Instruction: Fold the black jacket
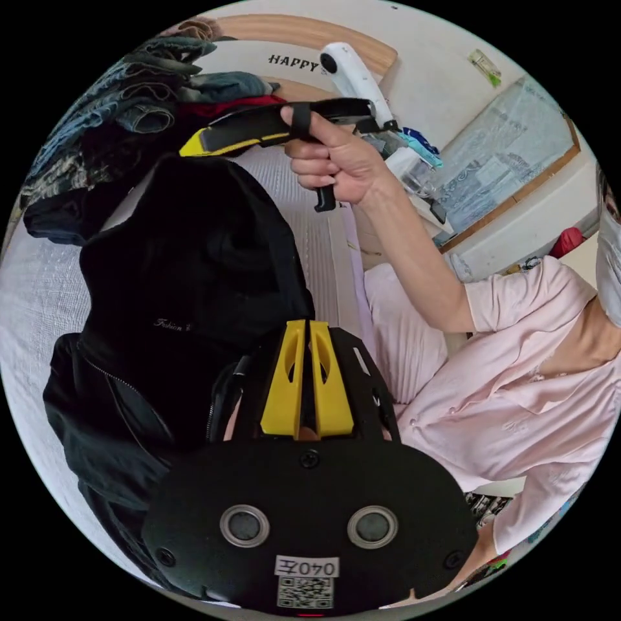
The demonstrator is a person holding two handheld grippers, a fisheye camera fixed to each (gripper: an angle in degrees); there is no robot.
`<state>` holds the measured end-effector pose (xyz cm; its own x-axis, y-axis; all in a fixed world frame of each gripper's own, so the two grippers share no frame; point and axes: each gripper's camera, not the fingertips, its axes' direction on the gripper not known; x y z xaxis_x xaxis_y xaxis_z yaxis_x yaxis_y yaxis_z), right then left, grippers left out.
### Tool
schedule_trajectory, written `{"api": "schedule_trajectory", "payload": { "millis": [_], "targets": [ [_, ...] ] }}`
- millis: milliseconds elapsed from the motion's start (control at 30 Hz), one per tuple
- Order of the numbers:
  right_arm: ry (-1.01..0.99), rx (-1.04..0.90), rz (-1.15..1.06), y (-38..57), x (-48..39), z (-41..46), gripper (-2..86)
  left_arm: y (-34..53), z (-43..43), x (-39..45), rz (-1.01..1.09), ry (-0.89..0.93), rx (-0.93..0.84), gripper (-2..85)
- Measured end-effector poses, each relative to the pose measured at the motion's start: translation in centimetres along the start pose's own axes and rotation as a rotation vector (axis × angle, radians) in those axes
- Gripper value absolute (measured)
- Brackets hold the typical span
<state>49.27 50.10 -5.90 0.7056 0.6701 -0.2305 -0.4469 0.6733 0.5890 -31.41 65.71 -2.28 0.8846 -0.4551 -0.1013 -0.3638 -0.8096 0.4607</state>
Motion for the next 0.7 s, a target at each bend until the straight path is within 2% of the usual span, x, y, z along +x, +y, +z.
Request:
{"api": "schedule_trajectory", "payload": {
  "millis": [67, 133, 267, 400, 500, 567, 633, 667, 700],
  "targets": [
    [-0.008, 0.151, 0.035, 1.3, 1.4, -4.5, 1.0, 0.3, -2.4, 0.1, -0.018, -0.043, 0.084, -1.3],
    [-0.006, 0.195, 0.025, 2.0, 1.9, -6.2, -0.1, -0.1, -3.8, 0.2, -0.015, -0.078, 0.121, -1.1],
    [0.099, 0.088, 0.035, 2.4, 2.6, -4.8, -0.8, -2.6, -6.1, 0.9, 0.054, -0.054, 0.273, -0.9],
    [0.193, -0.045, 0.055, 2.2, 2.7, -1.7, -0.9, -7.7, -8.0, 0.0, -0.005, -0.258, 0.355, -0.9],
    [0.228, -0.05, 0.029, 1.3, 1.5, -0.2, -0.9, -12.3, -7.5, -0.1, 0.024, -0.303, 0.343, -0.9],
    [0.257, -0.181, -0.057, 0.5, 0.5, 2.7, -1.0, -14.5, -6.1, -0.1, 0.055, -0.327, 0.312, -0.9],
    [0.253, -0.363, -0.123, 0.2, 0.2, 5.8, -1.0, -16.3, -3.3, -1.6, 0.014, -0.405, 0.196, -0.9],
    [0.26, -0.475, -0.146, 0.3, 0.3, 7.8, -0.9, -16.9, -1.1, -3.5, -0.061, -0.445, 0.104, -0.9],
    [0.283, -0.505, -0.15, 0.3, 0.5, 8.4, -1.0, -16.8, 1.1, -5.8, -0.152, -0.446, 0.018, -0.9]
  ]
}}
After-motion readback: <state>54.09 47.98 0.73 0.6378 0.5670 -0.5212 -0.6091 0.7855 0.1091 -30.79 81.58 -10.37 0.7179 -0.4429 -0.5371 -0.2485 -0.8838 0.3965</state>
